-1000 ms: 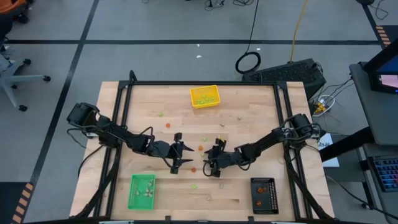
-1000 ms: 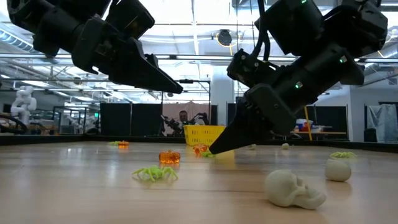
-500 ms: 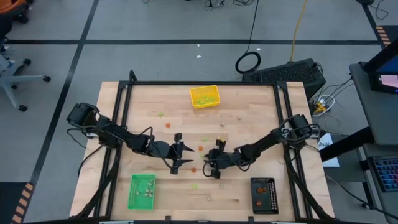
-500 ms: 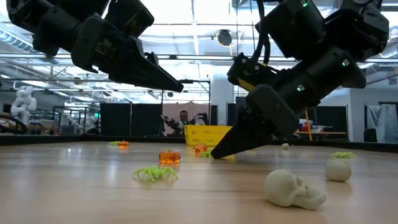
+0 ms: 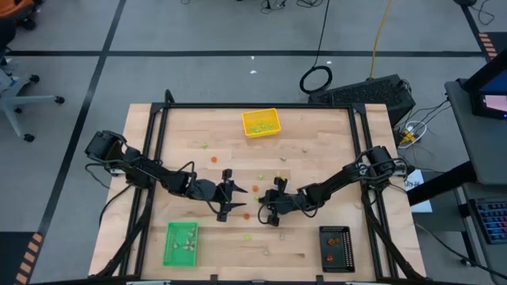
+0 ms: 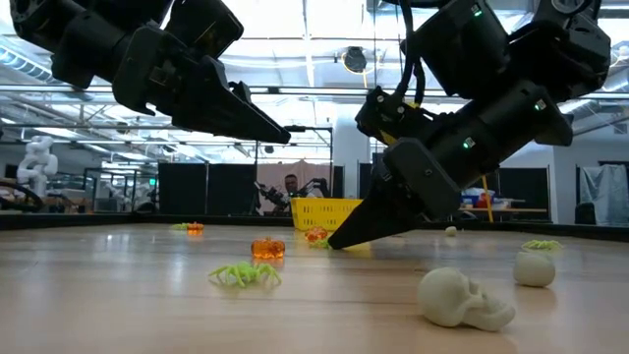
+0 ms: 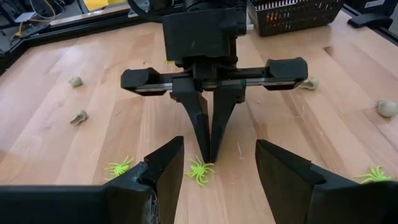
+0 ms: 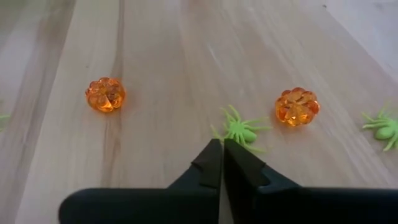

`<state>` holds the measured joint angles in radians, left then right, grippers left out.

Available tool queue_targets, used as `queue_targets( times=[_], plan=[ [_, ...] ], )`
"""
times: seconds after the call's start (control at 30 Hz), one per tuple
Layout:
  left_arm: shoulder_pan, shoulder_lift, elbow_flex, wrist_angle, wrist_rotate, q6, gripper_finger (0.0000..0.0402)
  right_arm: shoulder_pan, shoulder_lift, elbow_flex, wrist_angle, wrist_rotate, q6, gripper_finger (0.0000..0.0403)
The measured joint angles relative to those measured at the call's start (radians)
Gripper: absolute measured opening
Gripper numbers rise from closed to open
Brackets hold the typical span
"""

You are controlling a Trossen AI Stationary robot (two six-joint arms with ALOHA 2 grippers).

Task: Sort Halloween decoration
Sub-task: Put the green spider toy into the yellow bin

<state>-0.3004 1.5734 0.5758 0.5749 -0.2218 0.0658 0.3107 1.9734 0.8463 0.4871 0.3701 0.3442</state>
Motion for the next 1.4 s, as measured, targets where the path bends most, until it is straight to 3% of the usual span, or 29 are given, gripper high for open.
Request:
queue_targets(
  times=[0.3, 0.43, 0.6, 0.8, 0.93, 1.17, 1.4],
  plan=[
    [0.0, 0.0, 0.0, -0.018, 0.0, -0.006, 0.0198, 0.028, -0.121, -0.003, -0.146, -0.037, -0.044, 0.0],
    [0.0, 0.0, 0.0, -0.014, 0.0, -0.006, 0.0198, 0.035, -0.121, -0.003, -0.099, -0.032, -0.118, 0.001],
    [0.0, 0.0, 0.0, -0.013, 0.0, -0.006, 0.0198, 0.037, -0.064, -0.002, 0.062, -0.034, -0.244, 0.0066],
    [0.0, 0.0, 0.0, -0.007, 0.0, -0.006, 0.0198, 0.034, -0.033, 0.007, 0.105, 0.018, -0.33, 0.0153],
    [0.0, 0.0, 0.0, -0.004, 0.0, -0.005, 0.0198, 0.009, -0.019, 0.011, 0.107, -0.056, -0.335, 0.0187],
    [0.0, 0.0, 0.0, -0.006, 0.0, -0.006, 0.0198, -0.016, -0.01, 0.012, 0.093, -0.061, -0.344, 0.0185],
    [0.0, 0.0, 0.001, -0.012, 0.0, -0.006, 0.0198, -0.046, 0.007, 0.014, 0.047, -0.138, -0.292, 0.0183]
  ],
)
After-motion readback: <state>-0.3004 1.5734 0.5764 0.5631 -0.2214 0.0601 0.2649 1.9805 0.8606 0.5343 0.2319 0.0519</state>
